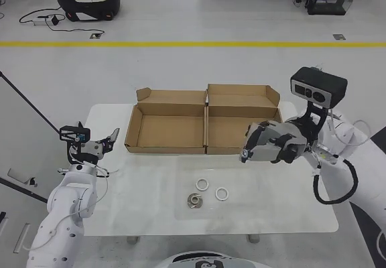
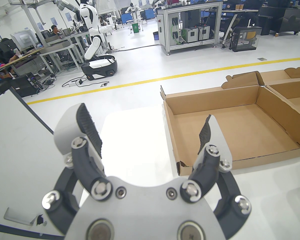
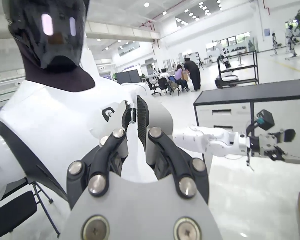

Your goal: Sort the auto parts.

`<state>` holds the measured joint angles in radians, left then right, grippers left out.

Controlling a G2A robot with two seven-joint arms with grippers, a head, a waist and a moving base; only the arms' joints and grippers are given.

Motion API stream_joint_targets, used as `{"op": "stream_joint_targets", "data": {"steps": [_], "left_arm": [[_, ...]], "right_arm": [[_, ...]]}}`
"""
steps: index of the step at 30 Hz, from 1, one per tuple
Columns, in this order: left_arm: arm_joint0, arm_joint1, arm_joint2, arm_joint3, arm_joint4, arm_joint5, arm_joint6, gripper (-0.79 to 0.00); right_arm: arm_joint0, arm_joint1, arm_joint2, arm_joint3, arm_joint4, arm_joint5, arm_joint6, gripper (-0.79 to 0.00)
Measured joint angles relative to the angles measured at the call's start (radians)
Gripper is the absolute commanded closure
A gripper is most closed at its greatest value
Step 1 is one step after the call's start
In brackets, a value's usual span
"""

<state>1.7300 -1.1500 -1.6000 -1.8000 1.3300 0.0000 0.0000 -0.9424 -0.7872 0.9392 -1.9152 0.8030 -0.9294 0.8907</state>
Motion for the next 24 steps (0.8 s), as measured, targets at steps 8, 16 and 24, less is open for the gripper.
{"op": "stream_joint_targets", "data": {"steps": [8,16,24], "left_arm": [[0.000,0.000,0.000,0.000,0.000,0.000,0.000,-0.785],[0.000,0.000,0.000,0.000,0.000,0.000,0.000,-0.785],[0.000,0.000,0.000,0.000,0.000,0.000,0.000,-0.785]], "right_arm": [[-0.011,-0.017,0.003,-0.042,0.083,-0.003,-0.003,0.000],[-0.027,-0.041,0.007,-0.098,0.254,-0.036,-0.036,0.000],[-0.039,-0.063,0.040,-0.113,0.303,-0.007,-0.007,0.000]]}}
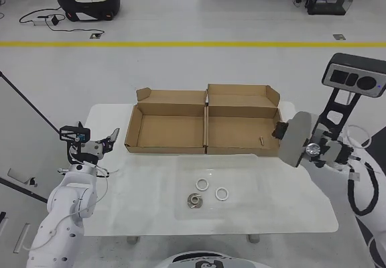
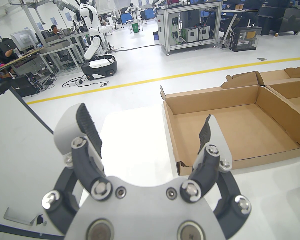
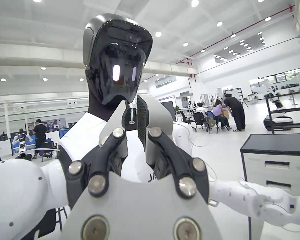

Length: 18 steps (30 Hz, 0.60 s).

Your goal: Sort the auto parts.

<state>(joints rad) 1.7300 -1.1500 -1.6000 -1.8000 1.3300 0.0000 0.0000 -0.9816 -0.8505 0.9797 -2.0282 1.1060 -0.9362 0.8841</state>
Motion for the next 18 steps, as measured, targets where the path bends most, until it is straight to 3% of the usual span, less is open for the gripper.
{"op": "stream_joint_targets", "data": {"steps": [13,18], "left_arm": [[0.000,0.000,0.000,0.000,0.000,0.000,0.000,-0.785],[0.000,0.000,0.000,0.000,0.000,0.000,0.000,-0.785]], "right_arm": [[0.003,-0.023,0.035,0.044,-0.200,0.105,0.105,0.000],[-0.001,-0.034,0.036,0.038,-0.189,0.103,0.103,0.000]]}}
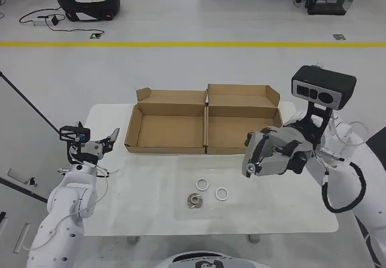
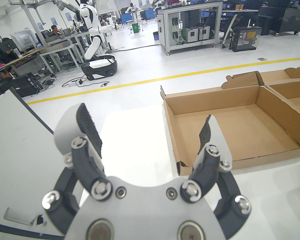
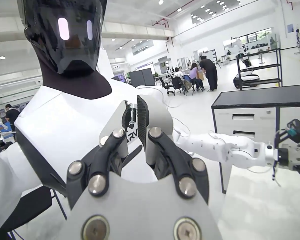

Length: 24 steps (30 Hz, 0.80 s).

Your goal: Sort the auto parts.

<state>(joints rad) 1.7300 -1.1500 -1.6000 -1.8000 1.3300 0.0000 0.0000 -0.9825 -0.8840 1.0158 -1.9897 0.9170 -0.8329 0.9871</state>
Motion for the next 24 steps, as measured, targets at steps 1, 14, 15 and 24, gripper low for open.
{"op": "stream_joint_targets", "data": {"steps": [1,14,15,24], "left_arm": [[0.000,0.000,0.000,0.000,0.000,0.000,0.000,-0.785],[0.000,0.000,0.000,0.000,0.000,0.000,0.000,-0.785],[0.000,0.000,0.000,0.000,0.000,0.000,0.000,-0.785],[0.000,0.000,0.000,0.000,0.000,0.000,0.000,-0.785]], "right_arm": [[-0.002,-0.003,0.000,-0.005,0.018,-0.004,-0.004,0.000],[-0.021,-0.044,0.018,-0.042,0.186,-0.017,-0.017,0.000],[-0.022,-0.047,0.020,-0.041,0.187,-0.012,-0.012,0.000],[-0.022,-0.052,0.020,-0.039,0.190,-0.005,-0.005,0.000]]}}
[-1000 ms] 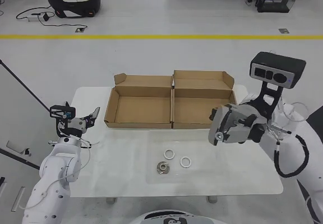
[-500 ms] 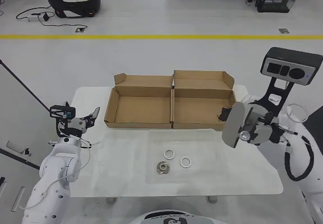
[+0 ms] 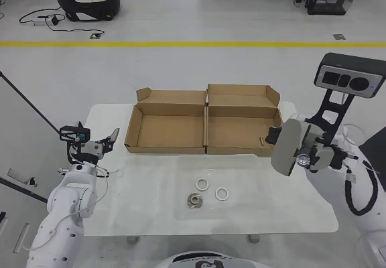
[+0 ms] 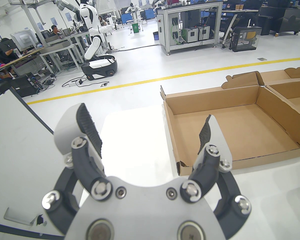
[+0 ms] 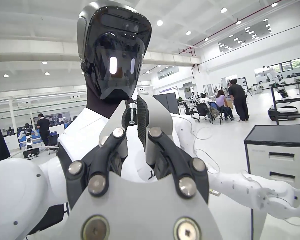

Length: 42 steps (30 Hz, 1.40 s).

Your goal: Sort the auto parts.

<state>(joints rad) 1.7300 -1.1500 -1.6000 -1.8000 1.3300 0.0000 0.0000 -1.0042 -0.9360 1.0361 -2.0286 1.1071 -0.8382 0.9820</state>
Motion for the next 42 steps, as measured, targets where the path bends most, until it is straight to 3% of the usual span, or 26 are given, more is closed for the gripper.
{"op": "stream_joint_targets", "data": {"steps": [28,34,42], "left_arm": [[0.000,0.000,0.000,0.000,0.000,0.000,0.000,-0.785],[0.000,0.000,0.000,0.000,0.000,0.000,0.000,-0.785],[0.000,0.000,0.000,0.000,0.000,0.000,0.000,-0.785]], "right_arm": [[-0.004,0.000,0.006,0.001,-0.009,0.008,-0.008,0.000],[-0.062,0.020,0.143,0.027,-0.179,0.145,-0.034,0.000],[-0.150,0.060,0.377,0.057,-0.393,0.352,0.083,0.000]]}}
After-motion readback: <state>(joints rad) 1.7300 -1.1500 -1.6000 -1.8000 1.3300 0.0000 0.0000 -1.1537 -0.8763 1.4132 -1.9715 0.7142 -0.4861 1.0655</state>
